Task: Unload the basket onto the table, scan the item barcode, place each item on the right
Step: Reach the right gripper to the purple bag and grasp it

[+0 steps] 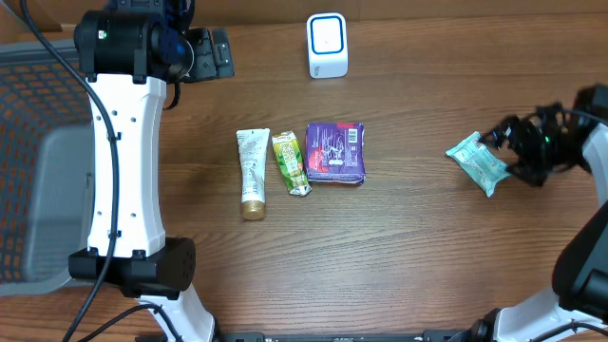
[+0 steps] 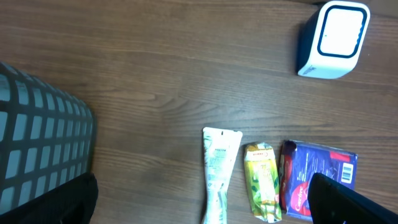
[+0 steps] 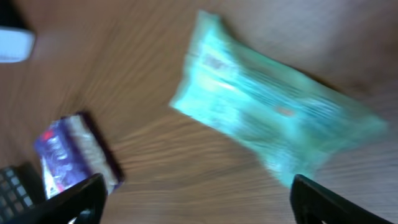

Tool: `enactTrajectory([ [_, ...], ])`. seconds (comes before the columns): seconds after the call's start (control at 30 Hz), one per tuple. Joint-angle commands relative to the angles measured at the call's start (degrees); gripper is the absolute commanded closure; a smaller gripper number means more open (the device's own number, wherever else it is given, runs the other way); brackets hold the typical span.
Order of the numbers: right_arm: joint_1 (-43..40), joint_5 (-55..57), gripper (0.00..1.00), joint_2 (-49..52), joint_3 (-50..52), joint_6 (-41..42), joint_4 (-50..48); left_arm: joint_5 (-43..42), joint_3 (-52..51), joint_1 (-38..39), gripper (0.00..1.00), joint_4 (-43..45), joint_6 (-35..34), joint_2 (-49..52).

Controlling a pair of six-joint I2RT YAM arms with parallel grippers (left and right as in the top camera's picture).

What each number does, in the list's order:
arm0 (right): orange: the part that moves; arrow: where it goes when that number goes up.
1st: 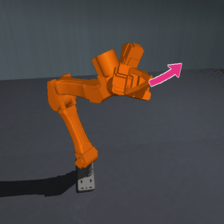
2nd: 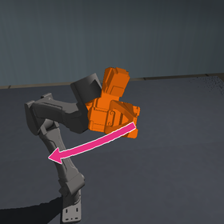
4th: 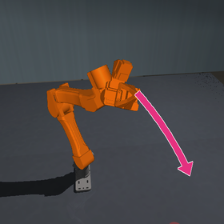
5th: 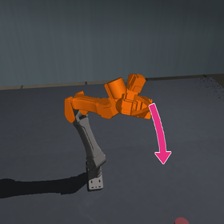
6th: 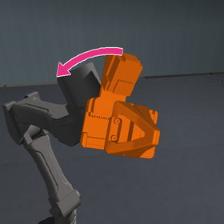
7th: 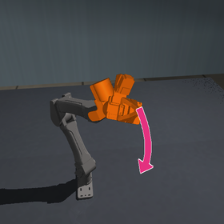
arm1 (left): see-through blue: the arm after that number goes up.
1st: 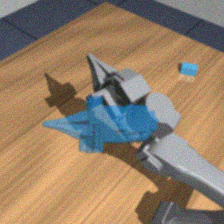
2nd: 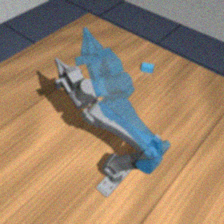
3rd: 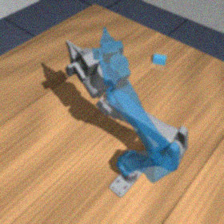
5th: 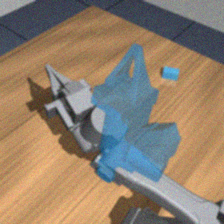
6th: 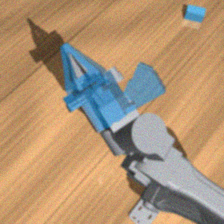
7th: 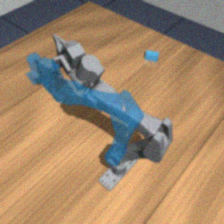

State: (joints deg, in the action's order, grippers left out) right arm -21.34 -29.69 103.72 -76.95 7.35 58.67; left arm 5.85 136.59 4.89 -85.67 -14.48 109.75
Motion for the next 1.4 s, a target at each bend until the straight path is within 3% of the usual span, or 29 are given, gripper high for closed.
enactTrajectory([
  [0.0,9.0,-0.6,0.00,-1.9,-6.1,-0.7,0.7,0.1,0.2,0.4,0.01,0.2,0.1,0.1],
  [0.27,31.3,-1.7,0.00,-1.6,-4.3,12.2,-11.8,0.1,0.2,0.4,0.01,0.2,0.1,0.1],
  [0.3,33.6,-0.2,0.11,-1.4,-4.1,13.9,-13.7,0.1,0.2,0.4,0.01,0.2,0.1,0.1],
  [0.4,41.7,6.5,0.71,0.0,-4.0,20.3,-20.9,0.1,0.2,0.4,0.00,0.2,0.1,0.1],
  [0.47,45.8,10.8,0.87,1.2,-4.0,24.5,-25.2,0.1,0.2,0.4,0.00,0.2,0.1,0.1],
  [0.6,53.2,16.3,0.96,5.5,-4.0,31.0,-34.3,0.1,0.2,0.4,0.00,0.2,0.1,0.1],
  [0.77,57.4,16.5,0.96,10.5,-4.0,34.9,-39.4,0.1,0.2,0.4,0.00,0.2,0.1,0.1],
  [1.0,58.2,20.7,0.96,12.4,-4.0,35.3,-34.9,0.1,0.2,0.4,0.00,0.2,0.1,0.1],
  [1.37,51.5,20.7,0.96,11.7,-6.0,28.2,-16.5,0.1,0.2,0.4,0.01,0.2,0.1,0.1],
])
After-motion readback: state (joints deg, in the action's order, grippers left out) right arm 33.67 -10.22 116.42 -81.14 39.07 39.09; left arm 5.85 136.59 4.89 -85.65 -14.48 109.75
